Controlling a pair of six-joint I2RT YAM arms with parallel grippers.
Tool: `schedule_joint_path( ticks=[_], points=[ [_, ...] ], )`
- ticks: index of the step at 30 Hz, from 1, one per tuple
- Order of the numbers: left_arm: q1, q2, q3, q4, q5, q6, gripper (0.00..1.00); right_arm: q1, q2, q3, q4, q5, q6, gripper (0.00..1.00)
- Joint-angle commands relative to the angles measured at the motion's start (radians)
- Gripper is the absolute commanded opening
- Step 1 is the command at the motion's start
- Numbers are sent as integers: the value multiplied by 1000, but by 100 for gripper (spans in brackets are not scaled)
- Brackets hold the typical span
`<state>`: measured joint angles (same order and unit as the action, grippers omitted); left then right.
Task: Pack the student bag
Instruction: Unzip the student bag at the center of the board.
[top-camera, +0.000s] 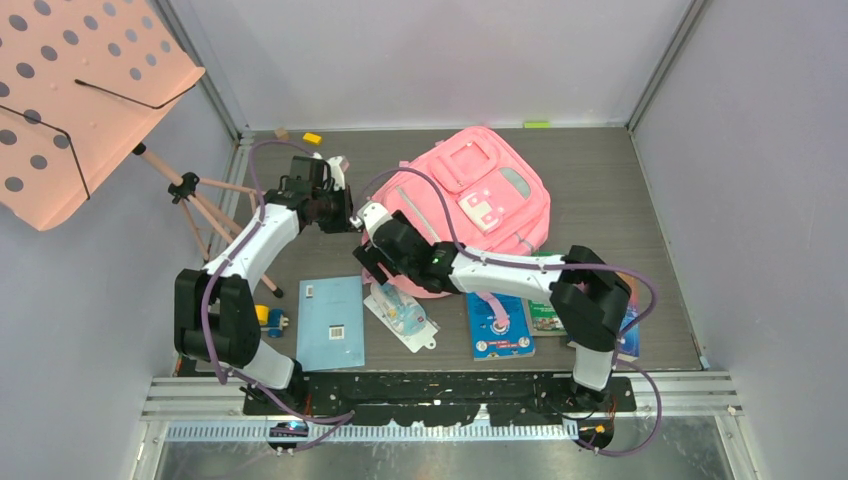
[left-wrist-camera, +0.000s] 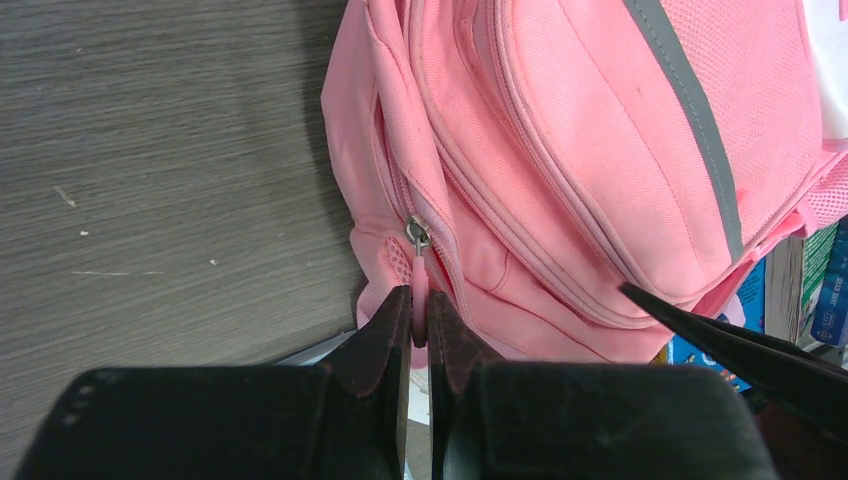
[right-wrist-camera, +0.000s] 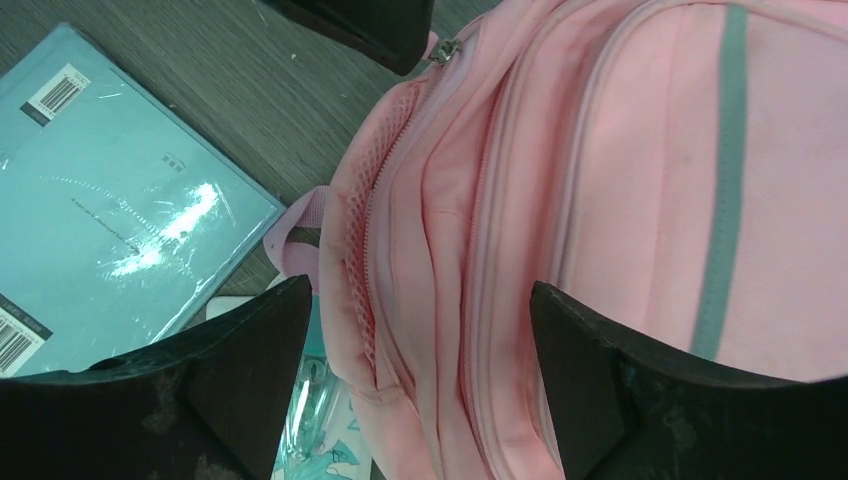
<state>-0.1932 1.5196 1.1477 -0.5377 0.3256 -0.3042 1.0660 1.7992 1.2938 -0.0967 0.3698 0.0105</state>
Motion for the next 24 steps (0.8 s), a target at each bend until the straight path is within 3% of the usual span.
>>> schedule_joint_path(
  ticks=[1,11,15,16,18,20,24],
  points=[
    [5,-47,9,25,44,-4,0,-15,56,80,86,-53,20,83],
    [5,-50,7,26,39,-4,0,-36,182,96,203,62,-73,65],
    [5,-51,9,24,26,-3,0,-42,203,116,236,92,-122,39],
    [5,-56,8,24,19,-3,0,-43,202,120,239,94,-130,25],
    [5,-68,5,26,-14,0,0,-44,188,131,246,97,-157,6],
    [5,-84,1,25,-63,4,0,-45,158,122,250,85,-187,1],
    [5,-110,0,16,-142,20,0,-44,44,55,288,16,-250,0]
  ],
)
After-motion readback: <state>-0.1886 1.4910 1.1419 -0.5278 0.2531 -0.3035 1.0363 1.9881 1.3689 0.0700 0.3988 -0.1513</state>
